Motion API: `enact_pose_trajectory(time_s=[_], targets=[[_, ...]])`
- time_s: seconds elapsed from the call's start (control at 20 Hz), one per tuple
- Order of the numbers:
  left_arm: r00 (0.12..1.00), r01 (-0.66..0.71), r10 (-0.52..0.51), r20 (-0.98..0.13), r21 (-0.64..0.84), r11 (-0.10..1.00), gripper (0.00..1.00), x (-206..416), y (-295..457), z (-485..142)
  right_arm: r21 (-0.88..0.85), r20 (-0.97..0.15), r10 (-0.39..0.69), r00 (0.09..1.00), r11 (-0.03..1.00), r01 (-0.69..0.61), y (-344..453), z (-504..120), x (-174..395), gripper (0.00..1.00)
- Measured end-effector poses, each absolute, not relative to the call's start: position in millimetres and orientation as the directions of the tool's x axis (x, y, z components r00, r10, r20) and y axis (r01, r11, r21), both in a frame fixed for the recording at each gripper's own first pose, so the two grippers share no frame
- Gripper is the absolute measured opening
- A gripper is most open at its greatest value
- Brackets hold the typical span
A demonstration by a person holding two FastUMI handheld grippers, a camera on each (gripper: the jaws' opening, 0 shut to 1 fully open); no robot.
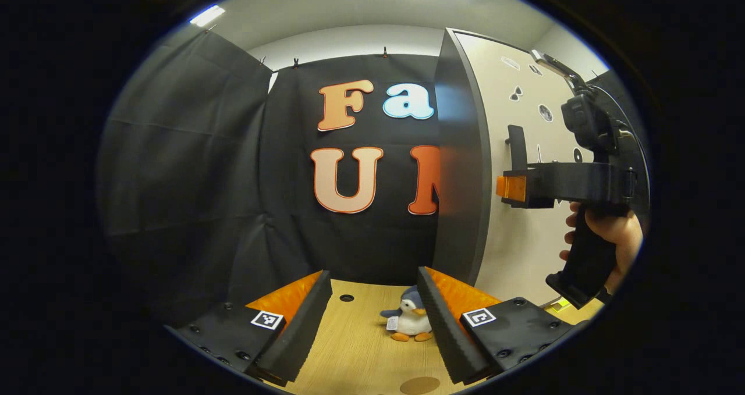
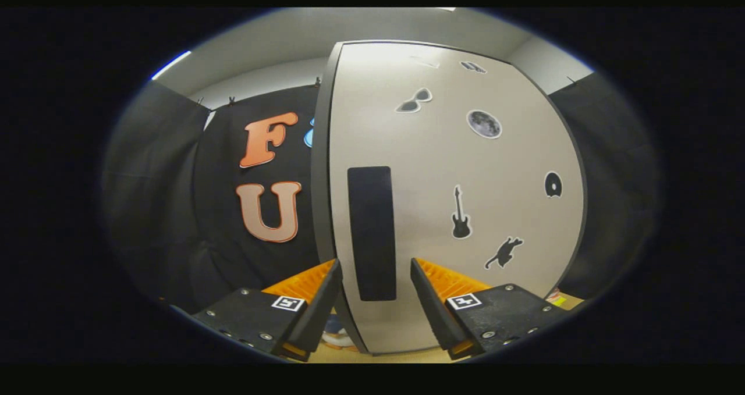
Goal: Open the cabinet door with the right hand, grasp the bottle in the cabinet with the left hand and place it on the coaster, then close the cabinet door with the right hand.
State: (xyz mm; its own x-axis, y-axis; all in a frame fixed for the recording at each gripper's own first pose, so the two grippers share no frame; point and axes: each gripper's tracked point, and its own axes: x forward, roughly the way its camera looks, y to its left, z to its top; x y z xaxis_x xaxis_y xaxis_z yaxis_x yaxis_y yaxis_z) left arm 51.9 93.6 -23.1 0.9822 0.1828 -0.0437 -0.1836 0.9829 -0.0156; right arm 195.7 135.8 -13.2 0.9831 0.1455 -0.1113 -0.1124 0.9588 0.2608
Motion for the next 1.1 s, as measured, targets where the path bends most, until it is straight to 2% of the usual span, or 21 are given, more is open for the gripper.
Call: enact_pose_trajectory(time_s=[0.1, 0.2, 0.25, 0.3, 0.4, 0.45, 0.6, 0.65, 0.8, 0.95, 1.05, 1.1], targets=[[0.980, -0.191, 0.190, -0.049, -0.014, 0.981, 0.96, 52, 99, -25, 0.245, -0.121, 0.141, 0.983, 0.964, -0.108, 137, -16, 197, 0.66], [0.979, -0.196, 0.194, -0.054, -0.025, 0.980, 0.96, 50, 106, -28, 0.237, -0.129, 0.116, 0.985, 0.968, -0.083, 133, -16, 200, 0.53], [0.979, -0.196, 0.194, -0.057, -0.030, 0.980, 0.96, 49, 107, -29, 0.247, -0.132, 0.111, 0.985, 0.966, -0.076, 131, -16, 201, 0.42], [0.979, -0.195, 0.193, -0.062, -0.031, 0.980, 0.96, 49, 110, -31, 0.256, -0.135, 0.110, 0.985, 0.964, -0.072, 132, -16, 200, 0.37], [0.979, -0.194, 0.192, -0.069, -0.030, 0.980, 0.96, 50, 116, -33, 0.254, -0.136, 0.100, 0.986, 0.965, -0.062, 131, -16, 200, 0.34], [0.979, -0.192, 0.190, -0.070, -0.030, 0.981, 0.96, 50, 118, -34, 0.254, -0.134, 0.090, 0.987, 0.966, -0.053, 131, -16, 200, 0.28], [0.982, -0.178, 0.176, -0.075, -0.025, 0.984, 0.96, 55, 126, -35, 0.267, -0.128, 0.055, 0.990, 0.964, -0.019, 130, -15, 198, 0.25], [0.984, -0.164, 0.162, -0.076, -0.026, 0.986, 0.96, 59, 125, -35, 0.284, -0.126, 0.048, 0.991, 0.959, -0.011, 129, -15, 197, 0.20], [0.986, -0.153, 0.151, -0.071, -0.021, 0.988, 0.96, 70, 131, -34, 0.309, -0.119, 0.030, 0.992, 0.951, 0.008, 127, -14, 192, 0.22], [0.988, -0.148, 0.146, -0.054, -0.020, 0.989, 0.99, 76, 131, -27, 0.304, -0.112, 0.008, 0.994, 0.952, 0.027, 120, -11, 180, 0.19], [0.988, -0.145, 0.144, -0.047, -0.009, 0.989, 0.96, 77, 129, -22, 0.300, -0.100, 0.014, 0.995, 0.954, 0.016, 113, -6, 161, 0.21], [0.989, -0.140, 0.140, -0.044, -0.010, 0.990, 0.96, 78, 126, -19, 0.300, -0.103, 0.028, 0.994, 0.954, 0.004, 107, -6, 147, 0.19]])
